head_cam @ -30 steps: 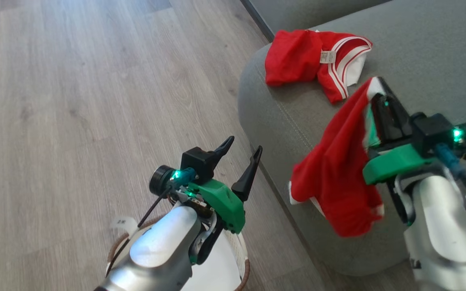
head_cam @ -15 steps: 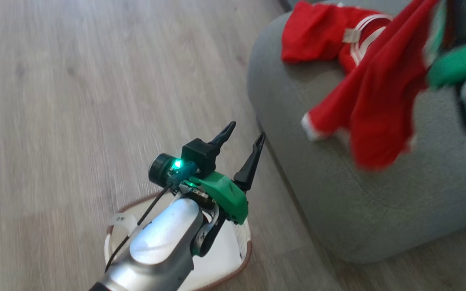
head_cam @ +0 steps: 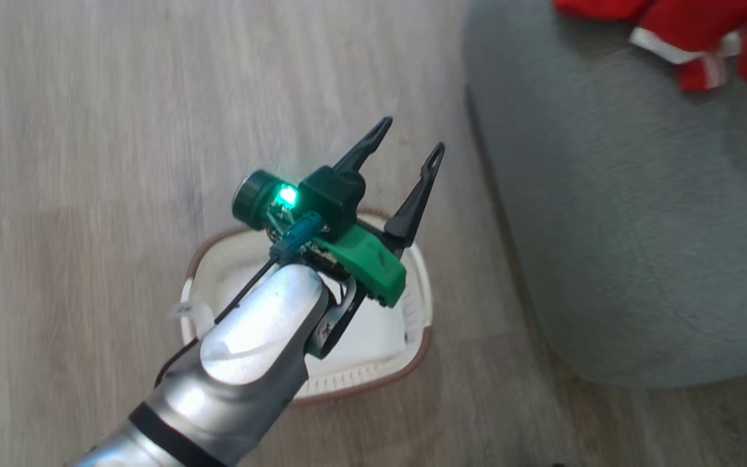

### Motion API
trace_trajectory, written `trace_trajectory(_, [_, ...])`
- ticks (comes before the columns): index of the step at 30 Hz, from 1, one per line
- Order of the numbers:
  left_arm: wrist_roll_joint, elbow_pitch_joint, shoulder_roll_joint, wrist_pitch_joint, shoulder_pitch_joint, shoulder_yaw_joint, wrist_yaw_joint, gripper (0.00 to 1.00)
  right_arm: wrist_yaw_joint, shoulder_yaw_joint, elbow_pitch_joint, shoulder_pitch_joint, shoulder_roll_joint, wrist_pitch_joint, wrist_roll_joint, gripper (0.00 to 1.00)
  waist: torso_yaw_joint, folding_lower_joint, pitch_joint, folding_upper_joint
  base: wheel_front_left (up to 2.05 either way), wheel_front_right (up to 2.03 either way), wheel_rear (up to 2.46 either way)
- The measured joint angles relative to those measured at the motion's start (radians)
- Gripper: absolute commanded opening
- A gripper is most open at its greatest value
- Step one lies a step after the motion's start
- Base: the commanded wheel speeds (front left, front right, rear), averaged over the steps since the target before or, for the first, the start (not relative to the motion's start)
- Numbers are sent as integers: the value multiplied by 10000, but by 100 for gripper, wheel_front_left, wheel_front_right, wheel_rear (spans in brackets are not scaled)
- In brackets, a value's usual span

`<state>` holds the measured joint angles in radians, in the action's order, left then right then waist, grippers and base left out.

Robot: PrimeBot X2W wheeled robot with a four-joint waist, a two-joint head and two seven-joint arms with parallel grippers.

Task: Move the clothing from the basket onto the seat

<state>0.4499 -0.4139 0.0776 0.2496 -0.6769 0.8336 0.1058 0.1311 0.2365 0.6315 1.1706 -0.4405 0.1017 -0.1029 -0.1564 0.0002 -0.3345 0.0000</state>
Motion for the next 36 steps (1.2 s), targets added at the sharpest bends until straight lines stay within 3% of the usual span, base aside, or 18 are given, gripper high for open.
trace_trajectory(7, [-351,410,-65,8,-375,303,-46,100,0,1588,1609,137,-257,44,-1197,0,1047,-1,-972,0,0,0,0])
trace_trajectory(13, [-514,533,-144,27,-404,602,-46,100,0,2899,2673,-39,144,320,-2213,0,1783,-1,-1546,-1,0,0,0])
trace_trajectory(22, [-522,518,-136,27,-403,629,-40,100,0,3741,3958,-686,738,410,-3392,0,1923,-2,-1739,0,0,0,0])
trace_trajectory(23, [-522,506,-128,27,-403,629,-40,100,0,3756,4046,-682,763,495,-3409,11,1880,-2,-1733,0,0,0,0])
trace_trajectory(25, [-522,481,-117,27,-403,627,-38,100,0,3766,4253,-681,815,696,-3461,82,1780,-2,-1711,0,0,0,0])
trace_trajectory(26, [-522,464,-111,27,-403,625,-38,100,0,3747,4380,-676,842,803,-3465,100,1725,-2,-1693,0,0,0,0])
trace_trajectory(36, [-393,245,119,27,-339,514,140,100,0,2903,5262,-686,1041,1457,-3103,100,1159,-2,-1219,0,0,0,0])
